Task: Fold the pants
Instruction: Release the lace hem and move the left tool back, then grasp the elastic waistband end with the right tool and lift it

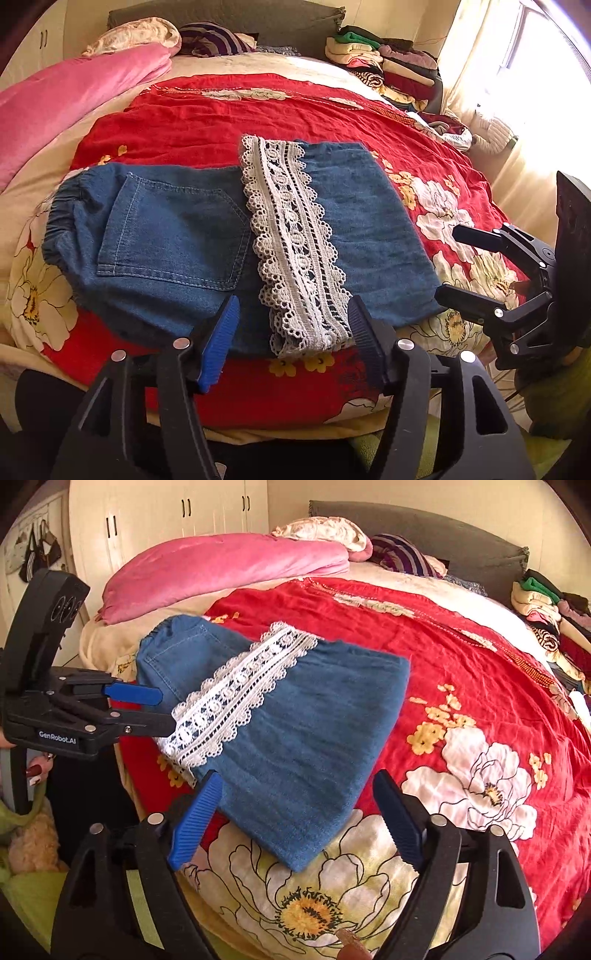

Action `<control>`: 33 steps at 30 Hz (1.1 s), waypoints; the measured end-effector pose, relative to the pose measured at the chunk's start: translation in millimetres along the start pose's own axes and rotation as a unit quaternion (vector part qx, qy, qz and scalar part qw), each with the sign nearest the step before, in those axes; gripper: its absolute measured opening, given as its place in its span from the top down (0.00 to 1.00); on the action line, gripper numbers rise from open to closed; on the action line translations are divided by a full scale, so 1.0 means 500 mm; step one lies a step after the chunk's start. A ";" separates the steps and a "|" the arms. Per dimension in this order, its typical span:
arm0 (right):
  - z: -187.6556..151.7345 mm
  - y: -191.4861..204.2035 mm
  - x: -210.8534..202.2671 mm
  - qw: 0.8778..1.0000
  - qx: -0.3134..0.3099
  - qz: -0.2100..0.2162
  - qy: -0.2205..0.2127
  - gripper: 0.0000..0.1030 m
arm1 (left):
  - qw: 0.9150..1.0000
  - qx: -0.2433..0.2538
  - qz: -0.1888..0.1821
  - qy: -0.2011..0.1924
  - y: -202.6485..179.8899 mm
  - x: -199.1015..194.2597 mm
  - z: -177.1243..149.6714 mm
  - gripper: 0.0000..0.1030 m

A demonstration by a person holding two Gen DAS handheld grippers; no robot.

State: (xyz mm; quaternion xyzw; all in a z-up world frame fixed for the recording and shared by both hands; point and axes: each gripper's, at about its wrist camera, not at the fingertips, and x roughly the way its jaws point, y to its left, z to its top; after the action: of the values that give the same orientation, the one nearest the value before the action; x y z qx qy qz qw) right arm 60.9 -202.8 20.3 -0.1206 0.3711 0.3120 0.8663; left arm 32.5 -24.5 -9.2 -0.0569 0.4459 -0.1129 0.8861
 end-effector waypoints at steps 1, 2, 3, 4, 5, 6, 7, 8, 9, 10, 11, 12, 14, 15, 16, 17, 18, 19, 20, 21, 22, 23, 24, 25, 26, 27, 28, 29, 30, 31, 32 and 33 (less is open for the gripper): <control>0.002 0.000 -0.002 1.000 0.001 0.000 -0.002 0.23 | 1.000 -0.001 0.001 -0.003 0.002 -0.005 0.001 0.41; 0.007 -0.001 -0.005 1.000 0.001 -0.002 -0.005 0.22 | 1.000 -0.001 0.002 -0.005 0.003 -0.008 0.001 0.38; 0.010 -0.001 -0.009 1.000 0.001 -0.002 -0.008 0.22 | 1.000 -0.002 0.005 -0.007 0.005 -0.012 0.002 0.30; 0.015 -0.001 -0.012 1.000 0.000 -0.003 -0.011 0.21 | 1.000 -0.002 0.009 -0.012 0.007 -0.018 0.002 0.28; 0.020 -0.002 -0.016 1.000 -0.001 -0.004 -0.014 0.20 | 1.000 -0.002 0.011 -0.015 0.008 -0.023 0.004 0.28; 0.025 -0.003 -0.020 1.000 -0.002 -0.006 -0.018 0.20 | 1.000 -0.002 0.013 -0.018 0.010 -0.027 0.005 0.28; 0.030 -0.003 -0.023 1.000 -0.002 -0.007 -0.022 0.19 | 1.000 -0.003 0.015 -0.022 0.013 -0.034 0.006 0.28; 0.038 -0.003 -0.027 1.000 -0.003 -0.007 -0.026 0.19 | 1.000 -0.004 0.017 -0.025 0.015 -0.038 0.008 0.28; 0.045 -0.003 -0.031 1.000 -0.003 -0.008 -0.030 0.19 | 0.999 -0.004 0.020 -0.028 0.017 -0.042 0.009 0.24; 0.052 -0.003 -0.034 0.999 -0.003 -0.010 -0.034 0.18 | 0.999 -0.006 0.022 -0.031 0.020 -0.047 0.010 0.19; 0.057 -0.003 -0.036 0.999 -0.004 -0.011 -0.037 0.18 | 0.999 -0.006 0.025 -0.035 0.023 -0.052 0.010 0.18; 0.066 -0.003 -0.039 0.999 -0.005 -0.011 -0.041 0.18 | 0.999 -0.006 0.027 -0.037 0.024 -0.055 0.011 0.18; 0.078 0.000 -0.041 0.999 -0.008 -0.012 -0.046 0.17 | 0.999 -0.008 0.030 -0.043 0.030 -0.064 0.013 0.18; 0.087 0.002 -0.042 0.999 -0.011 -0.012 -0.049 0.17 | 0.998 -0.009 0.032 -0.045 0.032 -0.068 0.013 0.18; 0.091 0.005 -0.041 0.999 -0.013 -0.013 -0.050 0.16 | 0.998 -0.010 0.035 -0.048 0.036 -0.072 0.014 0.18; 0.099 0.008 -0.041 0.998 -0.015 -0.014 -0.052 0.16 | 0.998 -0.011 0.038 -0.051 0.039 -0.076 0.014 0.18; 0.105 0.011 -0.040 0.998 -0.017 -0.013 -0.055 0.16 | 0.997 -0.012 0.044 -0.056 0.044 -0.081 0.014 0.18; 0.110 0.014 -0.040 0.998 -0.018 -0.012 -0.057 0.15 | 0.997 -0.012 0.048 -0.059 0.047 -0.085 0.014 0.18; 0.115 0.017 -0.038 0.998 -0.019 -0.010 -0.058 0.15 | 0.997 -0.013 0.053 -0.063 0.052 -0.091 0.015 0.18; 0.121 0.022 -0.036 0.998 -0.021 -0.008 -0.058 0.15 | 0.996 -0.015 0.056 -0.066 0.057 -0.096 0.016 0.13; 0.129 0.028 -0.032 0.998 -0.025 -0.005 -0.059 0.15 | 0.996 -0.017 0.060 -0.070 0.063 -0.103 0.017 0.07; 0.134 0.034 -0.029 0.998 -0.028 -0.003 -0.059 0.15 | 0.995 -0.019 0.062 -0.074 0.068 -0.108 0.017 0.07; 0.141 0.040 -0.025 0.998 -0.033 -0.001 -0.059 0.15 | 0.994 -0.021 0.067 -0.079 0.076 -0.116 0.017 0.07; 0.147 0.045 -0.022 0.998 -0.036 0.000 -0.060 0.15 | 0.994 -0.023 0.071 -0.082 0.084 -0.122 0.018 0.07; 0.155 0.052 -0.017 0.997 -0.040 0.002 -0.061 0.14 | 0.993 -0.026 0.073 -0.084 0.090 -0.127 0.018 0.07; 0.165 0.058 -0.011 0.997 -0.045 0.005 -0.060 0.14 | 0.993 -0.033 0.077 -0.088 0.104 -0.134 0.017 0.07; 0.174 0.064 -0.007 0.997 -0.048 0.007 -0.060 0.14 | 0.992 -0.037 0.079 -0.089 0.112 -0.137 0.018 0.07; 0.186 0.071 0.000 0.997 -0.053 0.011 -0.061 0.14 | 0.992 -0.044 0.081 -0.091 0.125 -0.142 0.017 0.07; 0.194 0.076 0.004 0.996 -0.056 0.014 -0.061 0.13 | 0.991 -0.054 0.085 -0.093 0.143 -0.147 0.015 0.06; 0.207 0.083 0.014 0.996 -0.060 0.016 -0.060 0.13 | 0.990 -0.062 0.087 -0.094 0.155 -0.149 0.017 0.06; 0.218 0.089 0.022 0.996 -0.063 0.019 -0.060 0.13 | 0.989 -0.073 0.091 -0.095 0.174 -0.152 0.015 0.06; 0.234 0.097 0.034 0.996 -0.068 0.026 -0.059 0.13 | 0.987 -0.083 0.095 -0.095 0.192 -0.155 0.013 0.06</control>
State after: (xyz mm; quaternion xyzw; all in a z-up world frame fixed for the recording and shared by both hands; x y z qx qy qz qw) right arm 105.6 -106.0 90.6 -0.1508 0.3007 0.3652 0.8680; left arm 7.4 87.7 35.4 -0.0982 0.3705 0.0151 0.9235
